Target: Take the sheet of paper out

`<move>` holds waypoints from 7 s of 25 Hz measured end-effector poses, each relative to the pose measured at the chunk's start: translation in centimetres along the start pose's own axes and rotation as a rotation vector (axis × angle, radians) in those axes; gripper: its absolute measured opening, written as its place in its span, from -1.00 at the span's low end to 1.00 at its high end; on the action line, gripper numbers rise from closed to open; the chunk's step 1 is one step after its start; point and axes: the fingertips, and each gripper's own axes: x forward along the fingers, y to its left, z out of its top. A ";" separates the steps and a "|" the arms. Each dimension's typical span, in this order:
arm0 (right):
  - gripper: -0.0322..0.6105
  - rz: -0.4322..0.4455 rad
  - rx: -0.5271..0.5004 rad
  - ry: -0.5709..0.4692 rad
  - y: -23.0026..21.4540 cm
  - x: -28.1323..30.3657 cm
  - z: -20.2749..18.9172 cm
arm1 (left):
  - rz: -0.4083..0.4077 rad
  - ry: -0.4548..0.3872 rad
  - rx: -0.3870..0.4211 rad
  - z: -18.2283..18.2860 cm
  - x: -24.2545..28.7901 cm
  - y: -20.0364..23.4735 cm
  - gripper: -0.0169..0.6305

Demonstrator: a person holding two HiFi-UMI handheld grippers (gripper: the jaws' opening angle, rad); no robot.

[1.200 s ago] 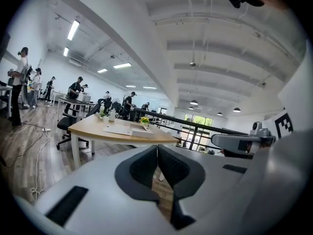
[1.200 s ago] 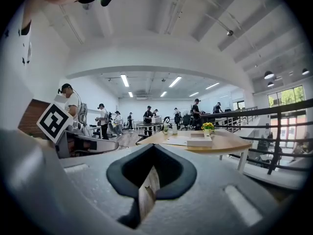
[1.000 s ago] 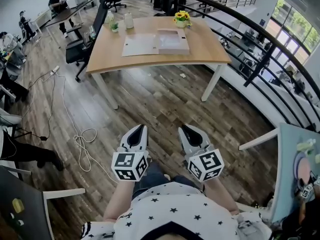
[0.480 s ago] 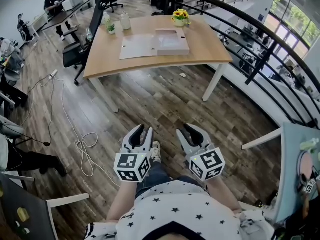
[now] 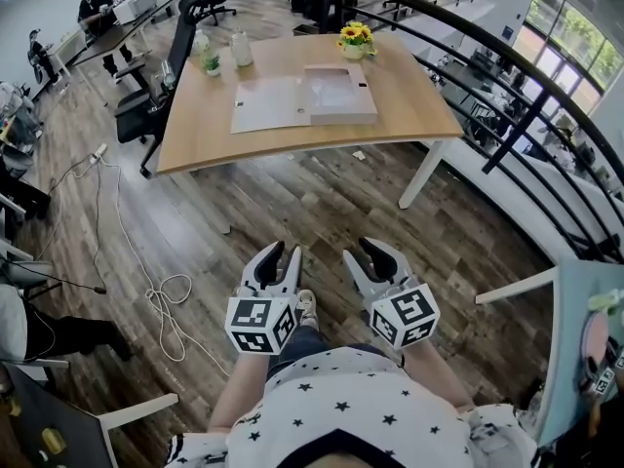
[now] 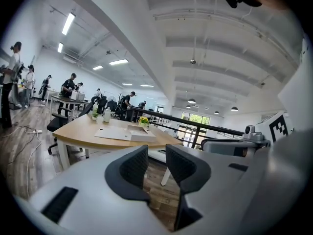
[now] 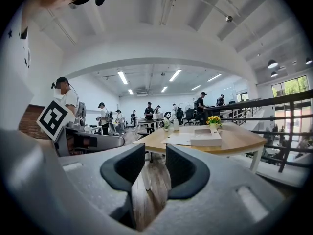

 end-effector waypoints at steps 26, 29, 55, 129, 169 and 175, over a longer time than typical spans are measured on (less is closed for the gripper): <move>-0.54 -0.037 -0.008 -0.006 -9.7 22.0 7.1 | -0.023 0.019 -0.017 9.3 18.5 15.0 -0.62; -0.54 -0.040 -0.009 -0.004 -10.6 23.5 7.0 | -0.031 0.023 -0.015 9.4 20.1 15.9 -0.62; -0.54 -0.074 0.007 0.005 -22.6 33.0 8.8 | -0.059 0.085 -0.012 11.6 36.2 19.0 -0.62; -0.54 0.057 0.117 0.155 -47.6 52.2 10.0 | 0.061 0.772 -0.038 0.6 72.2 25.1 -0.77; -0.54 0.022 0.085 0.087 -33.2 42.9 9.2 | 0.111 0.459 0.017 9.2 56.8 28.4 -0.93; -0.54 0.021 0.073 0.074 -29.9 41.2 9.3 | 0.119 0.420 0.007 10.0 52.6 28.6 -0.93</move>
